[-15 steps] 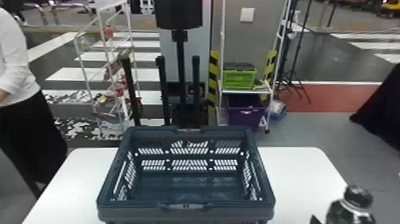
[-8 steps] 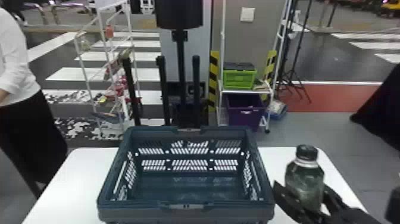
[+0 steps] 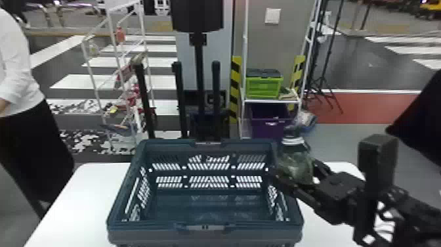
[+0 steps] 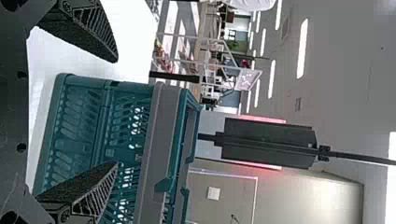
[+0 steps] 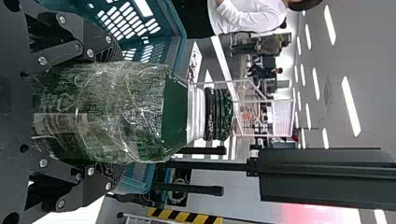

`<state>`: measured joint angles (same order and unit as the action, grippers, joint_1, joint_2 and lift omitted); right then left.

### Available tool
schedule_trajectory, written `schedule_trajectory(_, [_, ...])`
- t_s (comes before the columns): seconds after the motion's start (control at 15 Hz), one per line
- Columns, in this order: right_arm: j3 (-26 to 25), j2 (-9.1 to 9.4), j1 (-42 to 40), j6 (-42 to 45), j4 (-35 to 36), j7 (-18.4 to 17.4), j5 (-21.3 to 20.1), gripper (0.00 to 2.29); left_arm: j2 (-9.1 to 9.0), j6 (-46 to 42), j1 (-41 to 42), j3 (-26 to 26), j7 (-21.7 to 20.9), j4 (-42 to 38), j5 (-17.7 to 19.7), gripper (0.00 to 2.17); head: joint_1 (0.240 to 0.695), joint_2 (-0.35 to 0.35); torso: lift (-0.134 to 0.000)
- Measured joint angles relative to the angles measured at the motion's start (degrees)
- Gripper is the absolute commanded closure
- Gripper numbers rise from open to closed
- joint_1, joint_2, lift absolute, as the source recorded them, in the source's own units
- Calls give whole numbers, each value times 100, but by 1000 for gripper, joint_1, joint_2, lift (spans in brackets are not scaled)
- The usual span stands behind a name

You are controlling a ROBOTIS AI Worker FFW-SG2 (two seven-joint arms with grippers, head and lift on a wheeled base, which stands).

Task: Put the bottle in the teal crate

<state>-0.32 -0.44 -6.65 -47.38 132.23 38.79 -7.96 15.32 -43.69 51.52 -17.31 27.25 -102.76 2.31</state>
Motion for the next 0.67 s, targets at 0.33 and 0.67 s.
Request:
schedule_trajectory(0.33, [319, 0, 857, 614, -1463, 928, -318, 2155, -47, -206, 66, -4, 79, 116, -15, 100, 499, 0, 0])
schedule_trajectory(0.67, [747, 0, 1489, 1343, -2867, 1595, -772, 2155, -156, -525, 95, -9, 140, 301, -46, 100, 499, 0, 0])
